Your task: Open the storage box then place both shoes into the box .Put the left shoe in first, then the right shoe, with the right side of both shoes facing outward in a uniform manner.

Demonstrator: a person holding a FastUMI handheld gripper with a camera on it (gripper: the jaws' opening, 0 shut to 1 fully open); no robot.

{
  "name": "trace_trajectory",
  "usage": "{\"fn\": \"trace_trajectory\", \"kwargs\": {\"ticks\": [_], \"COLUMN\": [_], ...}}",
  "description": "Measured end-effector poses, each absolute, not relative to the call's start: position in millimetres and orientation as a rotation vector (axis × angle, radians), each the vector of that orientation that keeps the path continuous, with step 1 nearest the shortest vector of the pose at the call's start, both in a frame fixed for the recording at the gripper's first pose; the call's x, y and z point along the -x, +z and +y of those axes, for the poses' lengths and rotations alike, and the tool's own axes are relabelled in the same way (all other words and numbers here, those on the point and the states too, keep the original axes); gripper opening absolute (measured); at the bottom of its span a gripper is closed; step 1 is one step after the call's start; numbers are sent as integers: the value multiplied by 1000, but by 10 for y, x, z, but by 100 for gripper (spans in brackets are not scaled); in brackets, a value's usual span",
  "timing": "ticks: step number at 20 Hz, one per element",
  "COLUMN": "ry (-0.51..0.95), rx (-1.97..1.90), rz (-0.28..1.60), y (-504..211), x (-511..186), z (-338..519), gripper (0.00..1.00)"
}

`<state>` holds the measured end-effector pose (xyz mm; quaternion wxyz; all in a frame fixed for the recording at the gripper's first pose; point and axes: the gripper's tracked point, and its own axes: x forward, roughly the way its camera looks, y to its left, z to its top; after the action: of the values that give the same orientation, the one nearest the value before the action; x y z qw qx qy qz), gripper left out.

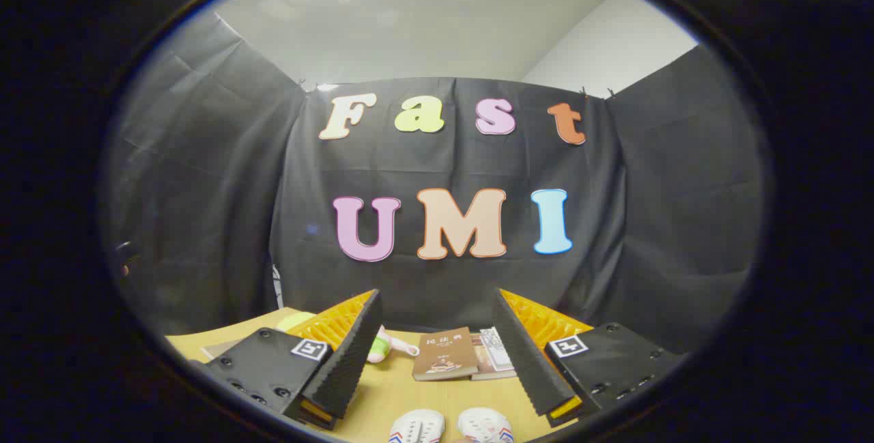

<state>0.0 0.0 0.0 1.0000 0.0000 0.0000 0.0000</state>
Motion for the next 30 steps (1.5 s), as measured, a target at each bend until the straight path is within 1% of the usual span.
{"fn": "trace_trajectory", "kwargs": {"ticks": [12,19,25,30], "ry": [-52,-77,-47,70], "rx": [2,10,15,-82], "rz": [-39,-33,-27,7], "y": [193,165,135,-79], "x": [-61,-37,-15,31], "z": [-210,-307,-194,152], "gripper": [100,100,100,100]}}
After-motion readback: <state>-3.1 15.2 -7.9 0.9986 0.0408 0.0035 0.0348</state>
